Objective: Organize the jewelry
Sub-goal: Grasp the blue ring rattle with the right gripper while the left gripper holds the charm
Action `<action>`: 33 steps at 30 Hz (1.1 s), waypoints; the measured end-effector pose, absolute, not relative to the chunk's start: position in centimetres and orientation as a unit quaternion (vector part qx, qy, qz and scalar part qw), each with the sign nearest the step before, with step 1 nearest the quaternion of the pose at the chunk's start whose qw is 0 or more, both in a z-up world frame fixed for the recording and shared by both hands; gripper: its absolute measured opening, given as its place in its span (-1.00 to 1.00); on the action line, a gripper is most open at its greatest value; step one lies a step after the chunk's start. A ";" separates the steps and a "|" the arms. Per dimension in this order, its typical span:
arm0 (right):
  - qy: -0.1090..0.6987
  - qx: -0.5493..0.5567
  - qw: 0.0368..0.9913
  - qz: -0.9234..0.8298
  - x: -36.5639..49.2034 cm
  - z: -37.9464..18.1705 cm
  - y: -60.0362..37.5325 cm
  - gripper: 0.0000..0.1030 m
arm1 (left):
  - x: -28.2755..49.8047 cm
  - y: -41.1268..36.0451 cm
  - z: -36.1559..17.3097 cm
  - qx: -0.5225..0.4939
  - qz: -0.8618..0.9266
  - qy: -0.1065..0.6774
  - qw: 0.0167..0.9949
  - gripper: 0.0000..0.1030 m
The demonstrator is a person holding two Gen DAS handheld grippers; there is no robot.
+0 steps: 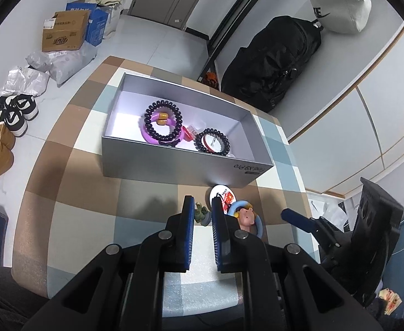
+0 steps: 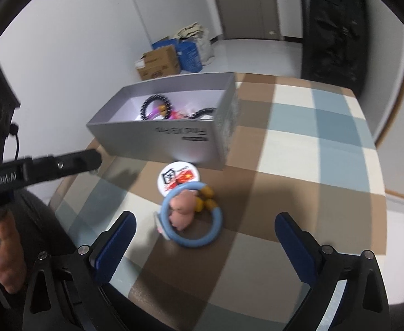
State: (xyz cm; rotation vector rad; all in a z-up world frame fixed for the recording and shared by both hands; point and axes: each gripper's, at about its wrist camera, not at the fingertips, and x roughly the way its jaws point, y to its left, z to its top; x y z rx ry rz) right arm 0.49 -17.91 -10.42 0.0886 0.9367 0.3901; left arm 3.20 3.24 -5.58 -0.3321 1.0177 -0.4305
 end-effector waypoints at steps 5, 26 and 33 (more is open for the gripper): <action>0.452 0.005 0.872 0.189 0.8 -11.0 -16.1 0.74 | 3.4 4.0 -5.9 -0.167 -0.200 0.485 0.835 -0.85; 0.415 0.003 0.889 0.195 0.8 -9.0 -16.0 0.15 | 4.1 4.4 -6.2 -0.184 -0.203 0.494 0.826 -0.85; 0.393 0.041 0.892 0.220 0.9 -7.0 -16.5 0.15 | 4.4 4.5 -4.5 -0.195 -0.208 0.476 0.832 -0.85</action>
